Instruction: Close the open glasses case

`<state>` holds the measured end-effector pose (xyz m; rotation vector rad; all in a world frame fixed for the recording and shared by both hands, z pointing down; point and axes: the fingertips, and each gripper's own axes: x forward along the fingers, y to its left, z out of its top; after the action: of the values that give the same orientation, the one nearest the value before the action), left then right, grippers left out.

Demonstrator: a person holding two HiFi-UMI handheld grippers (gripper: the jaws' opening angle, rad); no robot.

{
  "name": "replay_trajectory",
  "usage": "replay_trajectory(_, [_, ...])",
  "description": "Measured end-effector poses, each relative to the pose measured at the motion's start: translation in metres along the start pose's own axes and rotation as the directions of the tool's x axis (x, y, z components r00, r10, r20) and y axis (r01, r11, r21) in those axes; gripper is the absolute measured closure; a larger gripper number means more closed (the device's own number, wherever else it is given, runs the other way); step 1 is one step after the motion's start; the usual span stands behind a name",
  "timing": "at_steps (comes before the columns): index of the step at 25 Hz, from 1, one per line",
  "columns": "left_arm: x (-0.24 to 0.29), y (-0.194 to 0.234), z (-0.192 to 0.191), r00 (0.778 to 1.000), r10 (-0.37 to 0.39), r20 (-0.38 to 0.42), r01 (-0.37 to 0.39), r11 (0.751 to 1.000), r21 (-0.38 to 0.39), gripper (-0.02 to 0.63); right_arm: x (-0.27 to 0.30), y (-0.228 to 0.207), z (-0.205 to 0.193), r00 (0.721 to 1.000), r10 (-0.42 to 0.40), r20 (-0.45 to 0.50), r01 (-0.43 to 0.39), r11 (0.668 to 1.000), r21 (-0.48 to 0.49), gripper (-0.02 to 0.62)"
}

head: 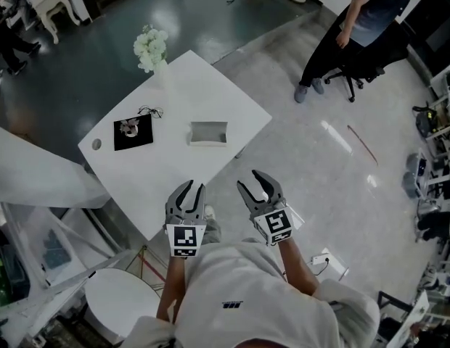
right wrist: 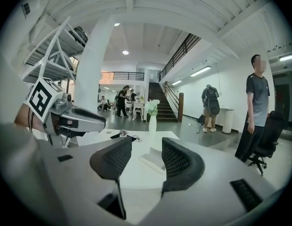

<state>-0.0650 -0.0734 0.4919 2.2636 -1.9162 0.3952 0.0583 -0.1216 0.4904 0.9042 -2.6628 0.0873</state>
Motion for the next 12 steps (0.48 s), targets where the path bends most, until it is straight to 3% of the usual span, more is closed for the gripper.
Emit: replay_trajectory(12, [0.075, 0.041, -0.019, 0.996, -0.081, -0.040, 0.079, 0.996, -0.046, 0.492, 0.086, -0.027, -0.004, 0.997, -0.017, -0.071, 0.017, 1.000, -0.006, 0.400])
